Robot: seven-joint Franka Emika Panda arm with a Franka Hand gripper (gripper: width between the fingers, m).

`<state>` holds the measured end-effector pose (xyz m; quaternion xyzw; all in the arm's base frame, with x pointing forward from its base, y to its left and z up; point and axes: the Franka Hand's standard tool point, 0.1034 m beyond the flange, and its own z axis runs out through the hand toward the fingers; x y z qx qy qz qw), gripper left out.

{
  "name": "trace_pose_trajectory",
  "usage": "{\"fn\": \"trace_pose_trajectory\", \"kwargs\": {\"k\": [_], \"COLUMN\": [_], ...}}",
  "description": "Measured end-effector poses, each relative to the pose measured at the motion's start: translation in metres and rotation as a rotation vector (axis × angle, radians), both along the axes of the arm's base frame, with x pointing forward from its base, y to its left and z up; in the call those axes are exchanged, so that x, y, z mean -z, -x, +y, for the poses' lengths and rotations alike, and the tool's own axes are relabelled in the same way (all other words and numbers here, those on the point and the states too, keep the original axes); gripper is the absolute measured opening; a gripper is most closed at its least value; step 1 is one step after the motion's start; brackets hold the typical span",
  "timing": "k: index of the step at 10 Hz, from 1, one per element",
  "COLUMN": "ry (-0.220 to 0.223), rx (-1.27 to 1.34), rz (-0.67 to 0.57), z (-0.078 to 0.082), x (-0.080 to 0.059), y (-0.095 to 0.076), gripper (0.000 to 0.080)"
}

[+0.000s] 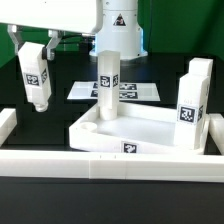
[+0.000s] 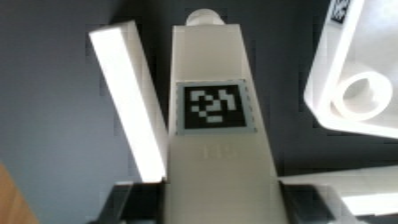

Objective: Assemble desk

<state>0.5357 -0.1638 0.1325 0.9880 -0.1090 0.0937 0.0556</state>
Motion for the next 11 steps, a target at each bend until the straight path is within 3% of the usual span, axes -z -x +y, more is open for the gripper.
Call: {"fn": "trace_pose_trajectory", "kwargs": {"k": [1,5,6,10,11], "ry": [0.011,-0.048,-0.023,-0.031,-0.052], "rx": [0.003,0.058,0.018,0.030,0.050], "rz": [-0.025,-0.049,-0.028,-0.030,-0.040], "z": [0.000,0.019,0.026,0.027,0.040], "x": [-0.001,-0.017,-0.020,-0.017,-0.018], "y": [-0.002,-0.026,-0.033,-0.032,-0.036], "gripper": [0.0290,0.0290,0.0290,0.0290,0.0290]}}
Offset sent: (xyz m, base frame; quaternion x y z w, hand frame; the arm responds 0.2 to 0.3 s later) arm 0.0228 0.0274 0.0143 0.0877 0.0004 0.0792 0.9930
